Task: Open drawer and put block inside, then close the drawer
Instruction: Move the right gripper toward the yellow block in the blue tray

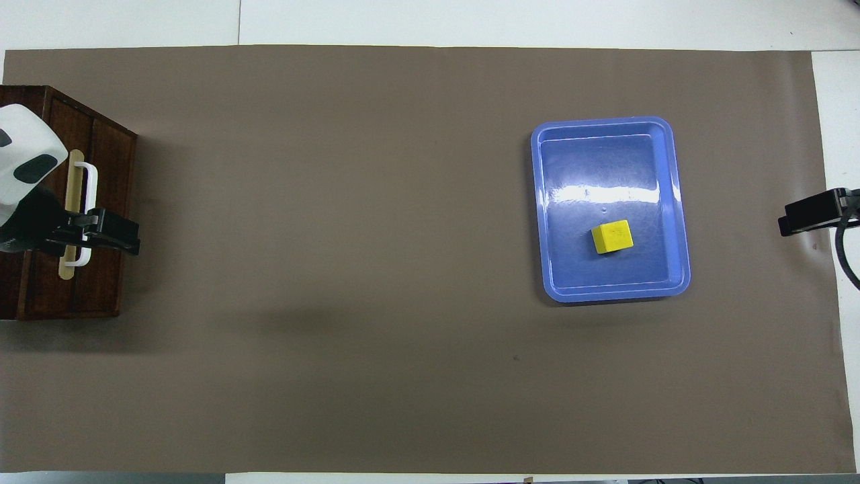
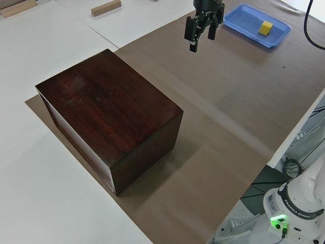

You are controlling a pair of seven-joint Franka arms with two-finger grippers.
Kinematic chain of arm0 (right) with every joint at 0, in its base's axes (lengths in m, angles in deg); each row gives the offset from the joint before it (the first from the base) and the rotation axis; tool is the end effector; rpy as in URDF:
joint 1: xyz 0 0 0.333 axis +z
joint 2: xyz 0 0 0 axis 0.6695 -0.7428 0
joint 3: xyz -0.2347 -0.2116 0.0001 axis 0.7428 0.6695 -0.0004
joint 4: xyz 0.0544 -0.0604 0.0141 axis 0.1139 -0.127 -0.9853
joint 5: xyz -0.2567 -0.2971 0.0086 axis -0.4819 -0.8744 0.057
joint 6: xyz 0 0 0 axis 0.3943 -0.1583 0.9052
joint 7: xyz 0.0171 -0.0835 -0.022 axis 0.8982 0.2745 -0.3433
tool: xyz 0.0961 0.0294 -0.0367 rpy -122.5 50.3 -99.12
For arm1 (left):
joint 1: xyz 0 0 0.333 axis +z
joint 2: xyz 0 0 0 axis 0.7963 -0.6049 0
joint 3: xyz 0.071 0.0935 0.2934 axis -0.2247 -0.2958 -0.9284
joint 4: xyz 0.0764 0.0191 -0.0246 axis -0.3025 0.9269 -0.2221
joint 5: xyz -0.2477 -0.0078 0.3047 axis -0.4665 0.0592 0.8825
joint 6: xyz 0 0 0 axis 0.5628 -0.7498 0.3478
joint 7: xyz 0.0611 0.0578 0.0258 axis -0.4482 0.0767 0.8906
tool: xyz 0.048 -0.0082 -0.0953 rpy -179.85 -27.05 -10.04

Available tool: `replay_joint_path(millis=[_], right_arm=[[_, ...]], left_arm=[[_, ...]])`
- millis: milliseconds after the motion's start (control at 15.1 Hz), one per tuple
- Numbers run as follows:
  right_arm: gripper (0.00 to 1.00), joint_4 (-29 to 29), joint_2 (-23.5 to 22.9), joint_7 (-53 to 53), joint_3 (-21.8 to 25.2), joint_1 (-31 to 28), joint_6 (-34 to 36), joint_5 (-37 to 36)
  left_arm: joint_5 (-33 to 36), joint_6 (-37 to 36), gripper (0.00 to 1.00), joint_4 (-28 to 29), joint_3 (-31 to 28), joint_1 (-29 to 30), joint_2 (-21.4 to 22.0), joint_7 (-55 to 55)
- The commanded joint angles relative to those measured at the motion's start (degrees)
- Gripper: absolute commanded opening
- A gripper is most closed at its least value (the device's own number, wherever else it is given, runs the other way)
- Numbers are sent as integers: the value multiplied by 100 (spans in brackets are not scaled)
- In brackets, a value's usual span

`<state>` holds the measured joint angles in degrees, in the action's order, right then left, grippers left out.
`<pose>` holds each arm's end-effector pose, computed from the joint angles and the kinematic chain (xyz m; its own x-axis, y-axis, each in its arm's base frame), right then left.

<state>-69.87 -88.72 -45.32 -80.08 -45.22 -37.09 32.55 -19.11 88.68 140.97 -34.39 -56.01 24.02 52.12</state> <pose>0.5342 -0.0341 0.6329 0.9956 0.0403 -0.0848 0.0422 -0.9989 0.0205 0.5291 -0.0510 0.5760 0.9867 -0.0616 -0.1502 -0.0644 -0.9978 -0.0137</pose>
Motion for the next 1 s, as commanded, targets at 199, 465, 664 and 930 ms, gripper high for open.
replay_joint_path(millis=[199,465,664,930], right_arm=[[100,-67,76,-1,-36,-59,12,-106],[100,-338,217,-219,-45,-51,29,-106],[100,-935,506,-1246,-28,-77,-198,-9],[100,-2313,1129,-2896,-1,-234,-1154,455]], left_arm=[[-76,47,100,6,-23,-2,51,-44],[-76,47,100,6,-23,7,60,-44],[-76,47,100,6,-23,7,60,-44],[-76,47,100,6,-23,-2,51,-44]])
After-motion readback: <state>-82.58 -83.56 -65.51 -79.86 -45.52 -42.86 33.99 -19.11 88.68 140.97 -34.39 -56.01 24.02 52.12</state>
